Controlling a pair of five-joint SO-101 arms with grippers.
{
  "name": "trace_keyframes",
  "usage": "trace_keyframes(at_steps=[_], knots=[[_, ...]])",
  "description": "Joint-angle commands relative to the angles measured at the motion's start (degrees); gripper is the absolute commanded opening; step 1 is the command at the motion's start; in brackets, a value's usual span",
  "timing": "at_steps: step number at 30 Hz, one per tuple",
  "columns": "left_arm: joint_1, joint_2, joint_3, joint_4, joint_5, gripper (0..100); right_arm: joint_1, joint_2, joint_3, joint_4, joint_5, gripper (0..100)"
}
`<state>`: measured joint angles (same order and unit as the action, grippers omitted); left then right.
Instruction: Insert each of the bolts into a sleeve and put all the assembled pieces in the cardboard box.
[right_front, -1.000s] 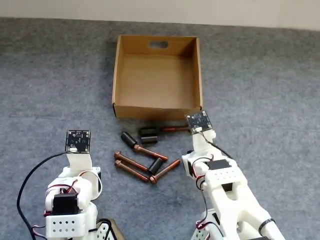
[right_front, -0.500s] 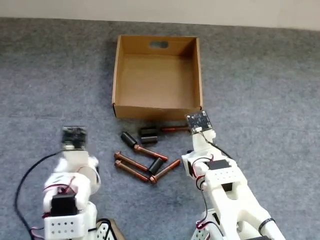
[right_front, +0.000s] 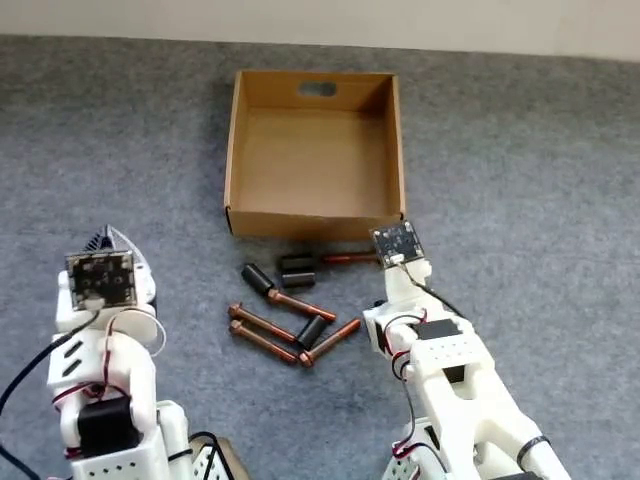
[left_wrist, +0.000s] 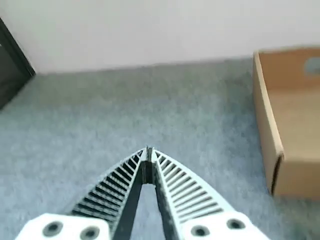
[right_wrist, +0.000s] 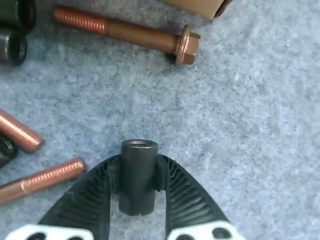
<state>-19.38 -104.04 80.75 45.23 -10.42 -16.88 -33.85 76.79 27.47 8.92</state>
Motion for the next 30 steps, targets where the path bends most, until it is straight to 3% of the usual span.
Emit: trace_keyframes(at_steps=[1, 7, 12, 15, 30], knots=[[-0.1, 4.7, -4.1, -2.7, 1.9, 8, 0.0, -0.6, 0.1, -0.9, -0.4, 0.6], [2.2, 33.6, -8.1, -1.6, 2.0, 8, 0.0, -0.6, 0.1, -1.0, -0.4, 0.6], [12.0, 54.5, -19.7, 11.5, 2.3, 8, 0.0, -0.6, 0.1, -1.0, -0.4, 0.6], [16.6, 62.5, -24.0, 18.4, 3.7, 13, 0.0, -0.6, 0.1, -1.0, -0.4, 0.6], [28.3, 68.6, -24.7, 19.8, 4.7, 15, 0.0, -0.6, 0.1, -1.0, -0.4, 0.6]])
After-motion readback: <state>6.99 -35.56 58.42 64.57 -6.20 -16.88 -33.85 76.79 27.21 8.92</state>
